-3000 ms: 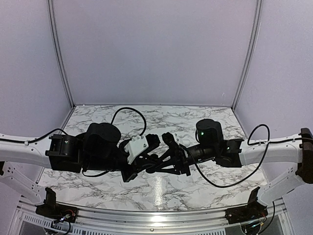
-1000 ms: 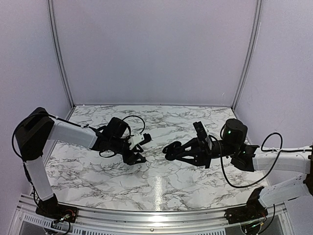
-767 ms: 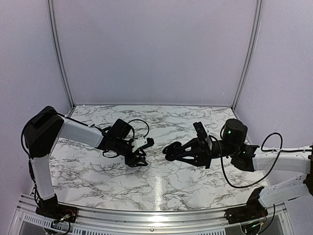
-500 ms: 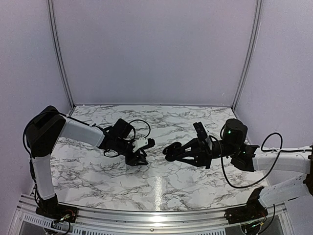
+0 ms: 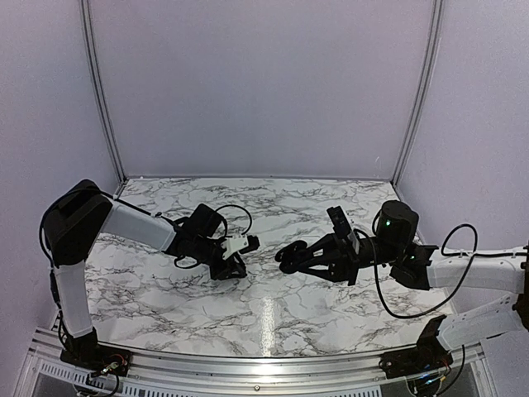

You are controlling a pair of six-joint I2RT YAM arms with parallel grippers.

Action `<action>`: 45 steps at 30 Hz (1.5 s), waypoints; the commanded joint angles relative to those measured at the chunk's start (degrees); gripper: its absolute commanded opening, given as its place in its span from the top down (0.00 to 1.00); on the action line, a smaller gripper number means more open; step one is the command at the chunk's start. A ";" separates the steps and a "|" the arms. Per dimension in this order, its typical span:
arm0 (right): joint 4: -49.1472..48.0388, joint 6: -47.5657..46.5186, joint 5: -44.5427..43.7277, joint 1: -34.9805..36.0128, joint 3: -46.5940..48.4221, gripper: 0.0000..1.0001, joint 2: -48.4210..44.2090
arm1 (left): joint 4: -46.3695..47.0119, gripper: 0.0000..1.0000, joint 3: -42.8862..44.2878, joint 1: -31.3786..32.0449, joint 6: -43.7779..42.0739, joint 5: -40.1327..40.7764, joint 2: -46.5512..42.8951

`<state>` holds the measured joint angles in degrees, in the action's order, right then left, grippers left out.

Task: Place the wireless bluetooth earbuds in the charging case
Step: Adjust the left earbud at the center of the board.

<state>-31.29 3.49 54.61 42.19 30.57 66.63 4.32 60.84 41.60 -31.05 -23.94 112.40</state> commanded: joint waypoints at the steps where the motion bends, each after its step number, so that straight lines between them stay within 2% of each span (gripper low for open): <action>1: -1.44 0.89 0.59 -0.26 0.19 1.00 -0.45 | 2.91 0.66 -3.11 -0.21 2.02 1.73 -1.08; 8: -1.23 0.92 0.51 -0.27 0.19 1.00 -0.97 | 8.58 0.77 -8.77 -0.21 9.00 5.83 -5.36; 11: -2.32 1.65 1.19 -0.25 0.35 1.00 -0.19 | 11.97 0.79 -12.38 0.11 19.04 11.35 -9.17; 14: -2.40 1.79 1.00 -0.23 0.38 1.00 -0.31 | 13.16 0.83 -17.45 0.61 29.66 20.60 -14.43; 19: -2.98 1.83 0.54 -0.18 -0.33 1.00 -0.31 | 14.27 0.83 -26.34 3.62 48.26 33.90 -21.46; 23: -3.10 1.87 0.69 -0.17 -0.34 1.00 0.07 | 11.17 0.82 -25.42 9.06 64.78 44.03 -19.77; 27: -2.19 1.49 0.20 -0.22 0.00 1.00 -0.34 | 5.53 0.85 -20.60 13.25 78.77 48.87 -15.48; 30: -1.51 1.26 -0.15 -0.19 0.15 1.00 -0.57 | -0.54 0.86 -16.08 14.89 85.82 51.96 -13.02; 34: -0.86 0.94 -0.34 -0.19 0.35 1.00 -0.80 | -2.56 0.81 -14.13 16.14 91.79 52.85 -11.75; 37: -0.69 0.84 -0.38 -0.25 0.37 1.00 -0.97 | -4.17 0.71 -12.71 16.23 93.11 52.52 -11.44; 40: -1.05 0.99 -0.40 -0.14 0.06 1.00 -0.91 | -4.23 0.62 -12.16 16.23 88.95 52.82 -13.07; 42: -1.19 1.16 -0.30 -0.25 0.06 1.00 -0.85 | -5.66 0.49 -12.38 16.14 85.44 54.23 -15.51; 45: -1.28 1.26 0.00 -0.18 0.18 1.00 -0.81 | -6.46 0.37 -11.88 15.45 76.38 53.41 -18.74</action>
<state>-32.27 4.56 54.72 42.19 30.24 66.63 1.15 47.53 57.69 54.68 28.01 98.28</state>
